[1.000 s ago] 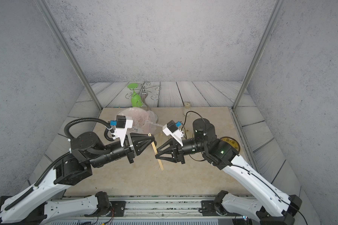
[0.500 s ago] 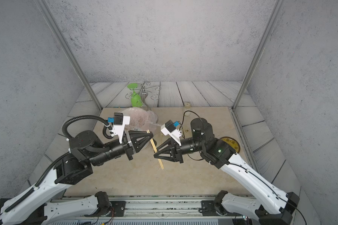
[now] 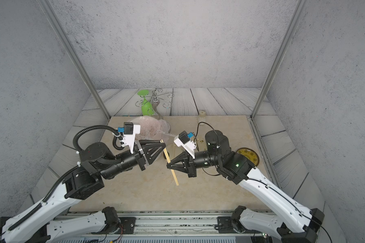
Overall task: Remove the packaging of disposable chopsticks
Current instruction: Place the disposable chopsticks on the plate.
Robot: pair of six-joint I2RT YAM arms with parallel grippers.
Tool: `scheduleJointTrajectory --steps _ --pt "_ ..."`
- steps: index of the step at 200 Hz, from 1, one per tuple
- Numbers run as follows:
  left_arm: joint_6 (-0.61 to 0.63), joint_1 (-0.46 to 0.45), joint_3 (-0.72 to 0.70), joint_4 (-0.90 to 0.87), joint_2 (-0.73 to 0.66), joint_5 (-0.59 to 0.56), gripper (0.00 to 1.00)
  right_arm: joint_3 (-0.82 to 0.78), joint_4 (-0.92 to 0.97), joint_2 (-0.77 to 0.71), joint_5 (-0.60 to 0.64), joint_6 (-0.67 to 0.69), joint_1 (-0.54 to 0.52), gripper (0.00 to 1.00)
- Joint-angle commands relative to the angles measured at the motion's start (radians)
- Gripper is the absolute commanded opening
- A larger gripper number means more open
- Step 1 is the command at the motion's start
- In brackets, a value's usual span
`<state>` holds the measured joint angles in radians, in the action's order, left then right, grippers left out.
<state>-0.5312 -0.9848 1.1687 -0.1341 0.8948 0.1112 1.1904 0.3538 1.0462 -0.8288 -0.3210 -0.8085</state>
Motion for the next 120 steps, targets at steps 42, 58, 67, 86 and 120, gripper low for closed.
scheduleJointTrajectory --steps 42,58,67,86,120 --pt "0.064 0.051 0.007 -0.036 -0.035 -0.125 0.64 -0.057 0.209 -0.128 0.236 -0.102 0.065 0.0" --pt "0.089 0.055 -0.007 -0.057 -0.05 -0.141 0.63 -0.073 0.307 -0.157 0.261 -0.112 0.169 0.0" --pt "0.107 0.055 -0.016 -0.075 -0.057 -0.154 0.63 -0.076 0.38 -0.166 0.277 -0.113 0.265 0.0" --pt "0.153 0.056 -0.034 -0.124 -0.065 -0.184 0.62 -0.084 0.55 -0.151 0.324 -0.08 0.475 0.0" --pt "0.256 0.059 -0.064 -0.187 -0.073 -0.228 0.62 -0.116 0.667 -0.07 0.397 0.02 0.72 0.0"
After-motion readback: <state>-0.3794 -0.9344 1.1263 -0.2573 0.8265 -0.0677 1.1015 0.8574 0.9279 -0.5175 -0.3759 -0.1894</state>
